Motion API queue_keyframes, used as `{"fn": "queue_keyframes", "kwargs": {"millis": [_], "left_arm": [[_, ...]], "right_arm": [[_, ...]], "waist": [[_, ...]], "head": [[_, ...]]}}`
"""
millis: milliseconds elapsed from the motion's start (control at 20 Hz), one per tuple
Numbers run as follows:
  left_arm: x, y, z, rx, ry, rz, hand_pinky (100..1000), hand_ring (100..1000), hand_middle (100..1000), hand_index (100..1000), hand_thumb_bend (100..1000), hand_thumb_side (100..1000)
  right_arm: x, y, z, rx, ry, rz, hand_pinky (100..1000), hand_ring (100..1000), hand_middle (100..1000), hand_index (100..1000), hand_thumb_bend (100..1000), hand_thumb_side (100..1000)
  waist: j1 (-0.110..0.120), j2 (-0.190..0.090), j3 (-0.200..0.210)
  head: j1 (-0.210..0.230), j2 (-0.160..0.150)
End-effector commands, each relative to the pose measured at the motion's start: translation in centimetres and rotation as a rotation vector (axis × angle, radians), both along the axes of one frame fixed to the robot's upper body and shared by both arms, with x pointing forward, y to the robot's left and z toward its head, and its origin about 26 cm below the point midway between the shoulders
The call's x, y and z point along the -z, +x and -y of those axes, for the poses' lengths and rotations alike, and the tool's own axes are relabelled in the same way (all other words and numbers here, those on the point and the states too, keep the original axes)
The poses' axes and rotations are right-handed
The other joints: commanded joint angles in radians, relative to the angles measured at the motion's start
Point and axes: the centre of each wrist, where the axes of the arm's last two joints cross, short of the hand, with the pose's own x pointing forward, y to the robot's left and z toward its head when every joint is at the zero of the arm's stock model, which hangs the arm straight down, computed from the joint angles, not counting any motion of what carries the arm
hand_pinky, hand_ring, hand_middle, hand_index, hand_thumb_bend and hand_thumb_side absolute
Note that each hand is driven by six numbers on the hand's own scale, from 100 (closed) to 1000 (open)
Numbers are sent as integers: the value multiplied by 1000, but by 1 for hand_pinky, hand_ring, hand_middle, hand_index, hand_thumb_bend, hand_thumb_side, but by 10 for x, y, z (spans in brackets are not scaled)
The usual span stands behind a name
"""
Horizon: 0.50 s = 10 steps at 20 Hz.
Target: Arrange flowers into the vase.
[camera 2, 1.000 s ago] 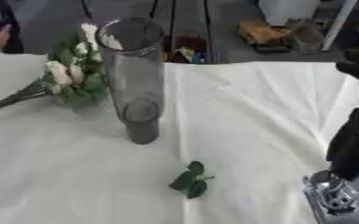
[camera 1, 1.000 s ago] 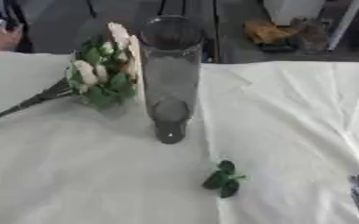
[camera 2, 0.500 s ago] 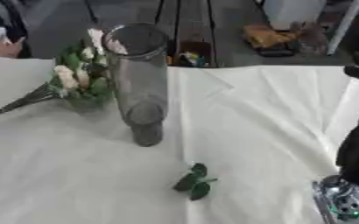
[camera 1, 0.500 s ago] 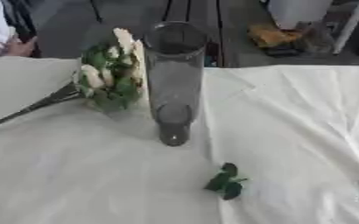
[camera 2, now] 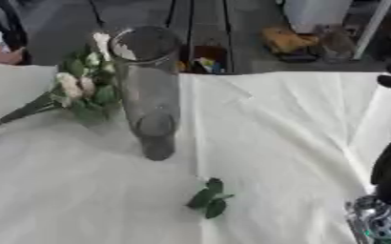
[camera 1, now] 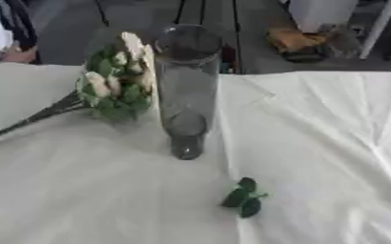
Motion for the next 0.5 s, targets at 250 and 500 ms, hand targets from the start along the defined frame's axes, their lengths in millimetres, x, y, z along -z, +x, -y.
{"fn": "queue_keyframes", "kwargs": {"millis": [250,500], "left_arm": [[-28,5,-20,-121,58,-76,905,1000,1000,1000,269,1000],[-30,23,-25,-147,89,-151,915,1000,1000,1000,384,1000]], "right_arm": [[-5,-2,-1,-18,-17,18,606,667,579,754,100,1000],[-4,-2,-3,-23,-21,10,607,668,578,754,100,1000]], "waist": [[4,-11,-10],[3,-4,-18]], "head": [[19,-15],[27,-18]]}}
